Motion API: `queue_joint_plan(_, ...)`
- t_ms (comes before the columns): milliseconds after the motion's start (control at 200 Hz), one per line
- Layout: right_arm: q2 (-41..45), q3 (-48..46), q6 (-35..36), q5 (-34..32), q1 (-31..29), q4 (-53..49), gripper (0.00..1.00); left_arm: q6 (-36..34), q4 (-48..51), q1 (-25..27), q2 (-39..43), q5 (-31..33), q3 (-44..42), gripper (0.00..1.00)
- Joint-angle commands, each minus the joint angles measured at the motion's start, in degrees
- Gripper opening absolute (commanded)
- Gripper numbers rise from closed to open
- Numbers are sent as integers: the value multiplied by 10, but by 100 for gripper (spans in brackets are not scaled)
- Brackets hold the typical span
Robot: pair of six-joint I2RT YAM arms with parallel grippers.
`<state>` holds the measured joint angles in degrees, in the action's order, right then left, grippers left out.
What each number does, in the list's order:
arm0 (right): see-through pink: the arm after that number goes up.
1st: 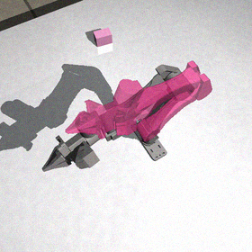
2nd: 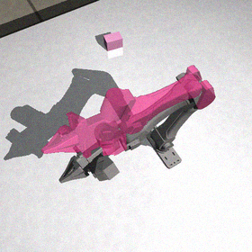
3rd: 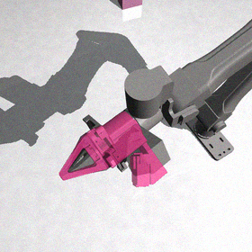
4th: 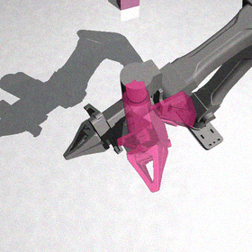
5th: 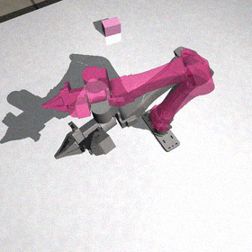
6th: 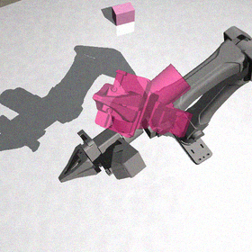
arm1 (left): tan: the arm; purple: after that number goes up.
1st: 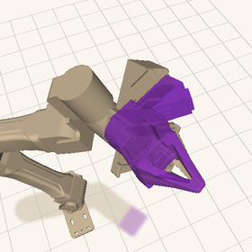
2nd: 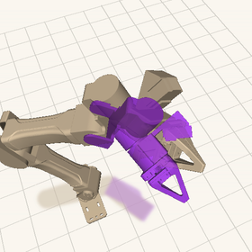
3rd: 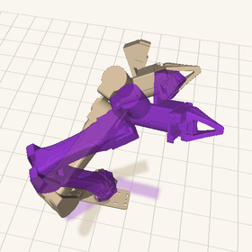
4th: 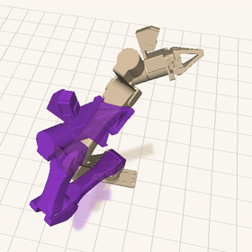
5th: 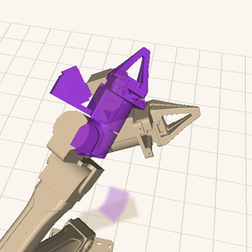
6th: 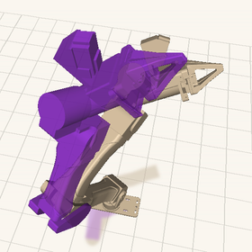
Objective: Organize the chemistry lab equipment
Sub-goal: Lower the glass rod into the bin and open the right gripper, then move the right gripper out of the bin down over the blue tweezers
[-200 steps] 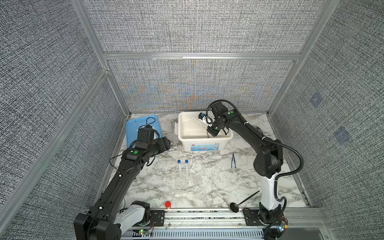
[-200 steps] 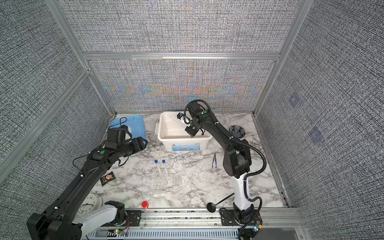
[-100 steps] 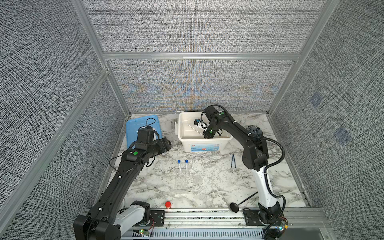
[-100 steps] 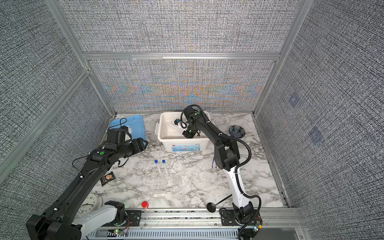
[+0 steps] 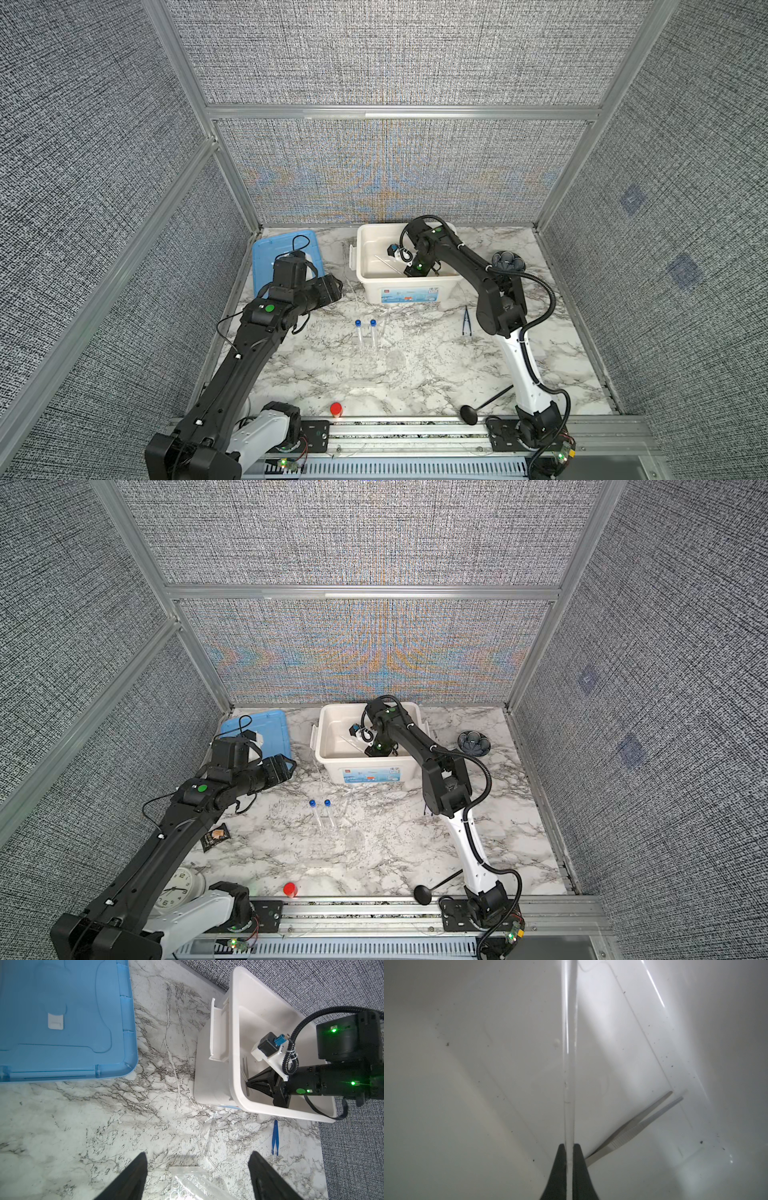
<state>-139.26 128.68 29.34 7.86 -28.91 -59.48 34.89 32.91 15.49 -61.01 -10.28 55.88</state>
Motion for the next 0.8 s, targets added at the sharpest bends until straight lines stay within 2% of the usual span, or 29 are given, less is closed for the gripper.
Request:
queue_joint_plan(0, -5, 9, -11, 11, 2, -13, 9, 0, -9, -1, 6, -5, -2, 77)
queue_joint_plan(90, -2, 10, -20, 12, 2, -10, 19, -3, 6, -1, 10, 1, 2, 77)
queue_joint_plan(185, 11, 10, -21, 19, 3, -3, 25, -3, -4, -1, 18, 3, -10, 77)
queue_joint_plan(450, 78, 6, -49, 48, 3, -2, 27, -9, 10, -2, 26, 15, -9, 78)
queue_joint_plan(615, 176, -26, -105, 49, 3, 6, 28, -15, 19, -2, 34, 24, -10, 78)
queue_joint_plan(795, 347, -189, -192, -11, 1, 68, 28, -37, 23, -2, 27, 42, -2, 78)
